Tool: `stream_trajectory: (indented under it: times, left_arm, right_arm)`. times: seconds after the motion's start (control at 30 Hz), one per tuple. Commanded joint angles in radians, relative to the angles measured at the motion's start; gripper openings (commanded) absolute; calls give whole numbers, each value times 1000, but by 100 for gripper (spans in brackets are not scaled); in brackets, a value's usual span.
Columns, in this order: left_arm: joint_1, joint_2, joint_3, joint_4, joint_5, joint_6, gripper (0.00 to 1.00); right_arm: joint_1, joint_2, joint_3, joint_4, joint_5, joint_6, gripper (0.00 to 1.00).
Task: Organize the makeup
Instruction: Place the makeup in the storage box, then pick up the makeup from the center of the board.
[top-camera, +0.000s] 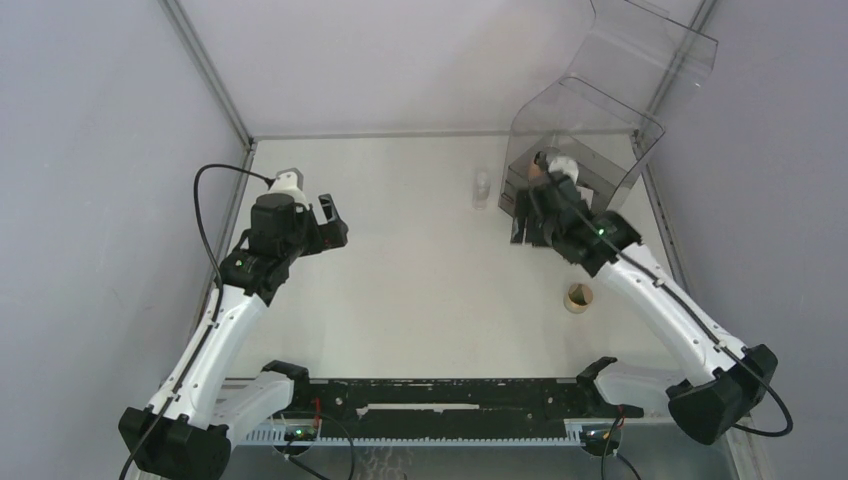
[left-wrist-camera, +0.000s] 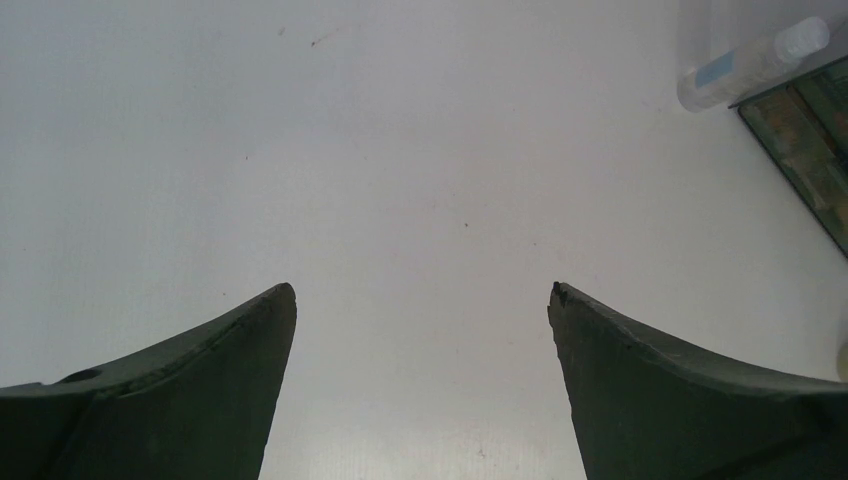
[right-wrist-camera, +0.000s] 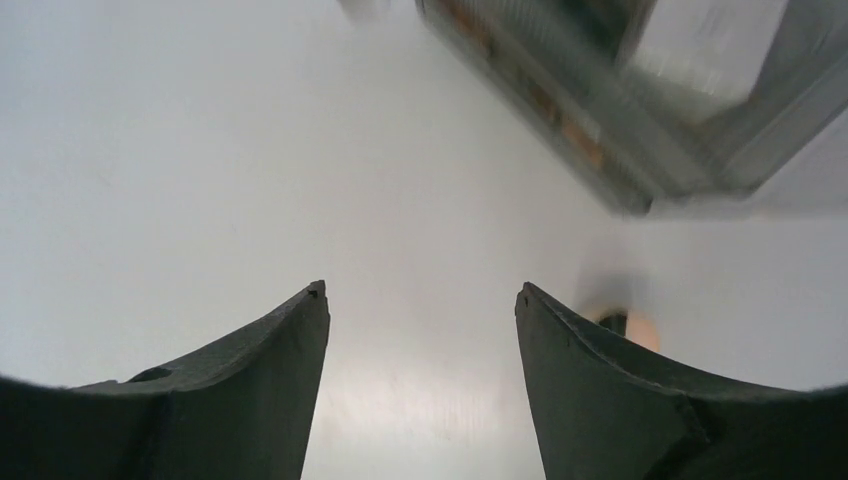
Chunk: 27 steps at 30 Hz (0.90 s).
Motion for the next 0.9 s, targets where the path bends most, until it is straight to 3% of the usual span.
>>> stream_trajectory:
  times: [0.0, 0.23, 0.37, 0.57, 0.87]
  left_arm:
    - [6, -10, -27, 65, 11, 11, 100]
    - [7, 17, -21, 80, 34, 0, 100]
    - [7, 11, -25, 77, 31, 2, 100]
    - [7, 0, -36, 76, 22, 1, 100]
    - [6, -1, -37, 75, 16, 2, 100]
  right_arm:
    - [66, -66, -246, -70, 42, 184, 76]
    - [26, -140, -472, -147, 134, 549, 77]
    - [-41, -166, -537, -86, 112, 553, 77]
    - [-99, -142, -580, -86, 247, 592, 82]
    - [-263, -111, -687, 112, 163, 478, 87]
